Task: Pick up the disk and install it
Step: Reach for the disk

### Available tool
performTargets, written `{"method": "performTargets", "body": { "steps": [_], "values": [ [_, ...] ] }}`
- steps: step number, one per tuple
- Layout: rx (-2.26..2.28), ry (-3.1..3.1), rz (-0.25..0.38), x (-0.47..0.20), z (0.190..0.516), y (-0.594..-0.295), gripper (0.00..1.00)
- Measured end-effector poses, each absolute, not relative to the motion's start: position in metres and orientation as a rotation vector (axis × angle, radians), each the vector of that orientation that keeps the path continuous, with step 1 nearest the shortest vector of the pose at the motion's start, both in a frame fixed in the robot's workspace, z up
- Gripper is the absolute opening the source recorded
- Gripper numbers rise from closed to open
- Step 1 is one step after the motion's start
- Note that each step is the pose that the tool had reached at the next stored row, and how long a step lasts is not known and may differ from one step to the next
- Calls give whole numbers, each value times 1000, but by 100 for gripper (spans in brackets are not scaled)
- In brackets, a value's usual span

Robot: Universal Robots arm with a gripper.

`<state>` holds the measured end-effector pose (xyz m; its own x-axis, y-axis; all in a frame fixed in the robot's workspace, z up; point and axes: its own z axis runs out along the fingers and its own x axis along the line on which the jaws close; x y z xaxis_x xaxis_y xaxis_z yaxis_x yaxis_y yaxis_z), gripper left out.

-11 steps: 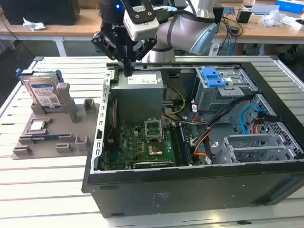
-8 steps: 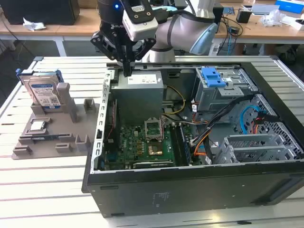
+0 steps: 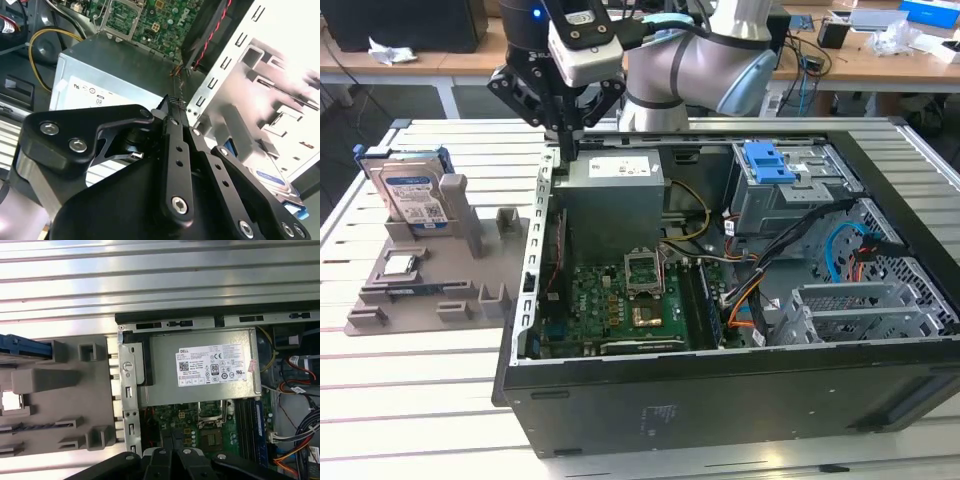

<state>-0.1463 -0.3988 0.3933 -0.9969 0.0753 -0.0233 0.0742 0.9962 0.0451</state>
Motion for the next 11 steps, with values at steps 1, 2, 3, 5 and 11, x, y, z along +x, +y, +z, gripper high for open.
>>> {"method": "performTargets", "body": {
  "steps": [1,2,3,5,11],
  "values": [
    [117,3114,69,-148,393,-399,10],
    [117,3114,69,-149,393,-399,10],
    [116,3114,69,-150,393,-399,10],
    [117,3114,69,-153,393,-399,10],
    [117,3114,69,-166,393,-399,10]
  ]
}}
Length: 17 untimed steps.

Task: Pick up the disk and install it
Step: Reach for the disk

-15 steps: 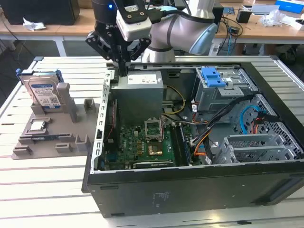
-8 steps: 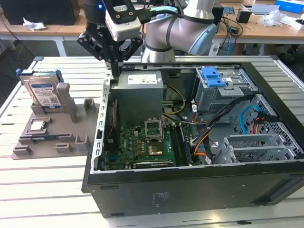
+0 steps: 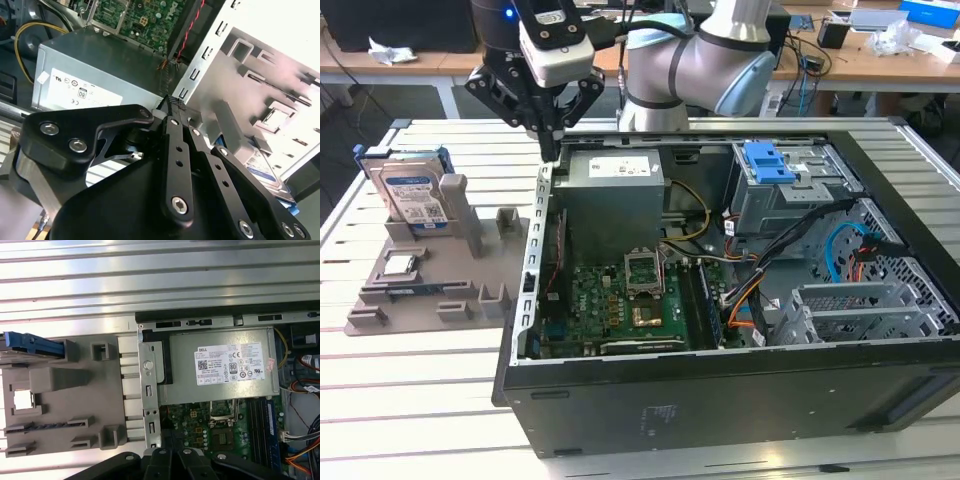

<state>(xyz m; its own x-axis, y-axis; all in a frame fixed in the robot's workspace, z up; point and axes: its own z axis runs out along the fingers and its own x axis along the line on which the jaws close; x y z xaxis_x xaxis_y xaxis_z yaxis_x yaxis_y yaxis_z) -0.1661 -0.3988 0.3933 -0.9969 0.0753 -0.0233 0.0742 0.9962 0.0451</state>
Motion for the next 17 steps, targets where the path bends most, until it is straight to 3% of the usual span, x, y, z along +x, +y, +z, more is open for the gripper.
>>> {"method": "performTargets", "body": {
  "steps": [17],
  "values": [
    [117,3114,69,-203,393,-399,10]
  ]
}}
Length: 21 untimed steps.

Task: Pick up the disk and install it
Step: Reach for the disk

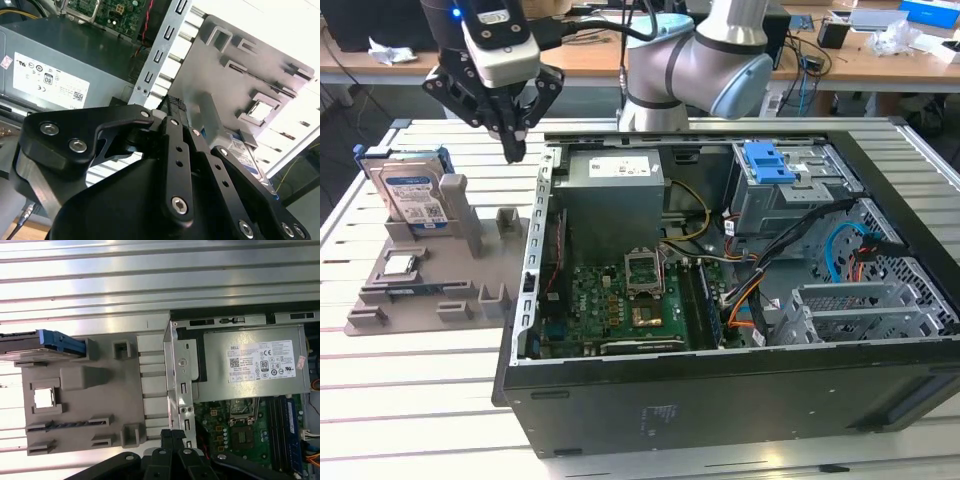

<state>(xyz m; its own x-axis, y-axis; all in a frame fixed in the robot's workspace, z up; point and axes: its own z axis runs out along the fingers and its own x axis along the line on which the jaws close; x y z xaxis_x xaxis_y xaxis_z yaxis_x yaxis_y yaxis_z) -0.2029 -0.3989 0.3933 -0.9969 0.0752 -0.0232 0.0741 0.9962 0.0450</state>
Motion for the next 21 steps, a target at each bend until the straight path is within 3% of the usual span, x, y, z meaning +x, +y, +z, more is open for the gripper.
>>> {"method": "performTargets", "body": {
  "steps": [21],
  "values": [
    [117,3114,69,-243,393,-399,10]
  ]
}}
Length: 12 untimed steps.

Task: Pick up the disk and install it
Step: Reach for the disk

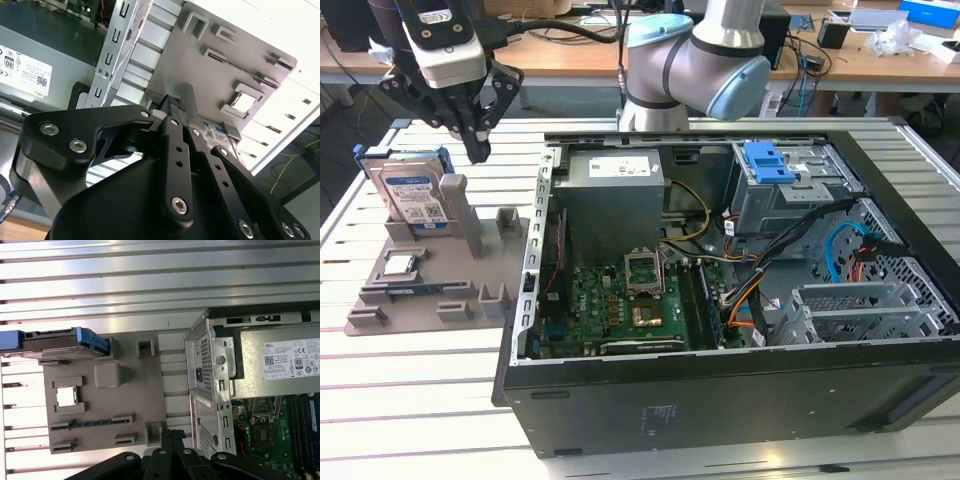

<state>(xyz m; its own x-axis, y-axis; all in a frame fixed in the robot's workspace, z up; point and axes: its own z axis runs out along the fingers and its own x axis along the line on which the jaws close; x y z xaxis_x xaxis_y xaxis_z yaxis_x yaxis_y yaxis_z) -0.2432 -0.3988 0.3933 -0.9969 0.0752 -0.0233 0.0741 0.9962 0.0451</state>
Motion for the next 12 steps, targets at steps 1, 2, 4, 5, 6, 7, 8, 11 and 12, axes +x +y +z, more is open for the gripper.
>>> {"method": "performTargets", "body": {
  "steps": [1,2,4,5,6,7,8,11,12],
  "values": [
    [117,3114,69,-245,393,-399,10],
    [117,3114,69,-246,393,-399,10],
    [117,3114,69,-250,393,-399,10],
    [117,3114,69,-252,393,-399,10],
    [117,3114,69,-254,393,-399,10],
    [117,3114,69,-255,393,-399,10],
    [117,3114,69,-259,393,-399,10],
    [117,3114,69,-263,393,-399,10],
    [117,3114,69,-264,393,-399,10]
  ]
}}
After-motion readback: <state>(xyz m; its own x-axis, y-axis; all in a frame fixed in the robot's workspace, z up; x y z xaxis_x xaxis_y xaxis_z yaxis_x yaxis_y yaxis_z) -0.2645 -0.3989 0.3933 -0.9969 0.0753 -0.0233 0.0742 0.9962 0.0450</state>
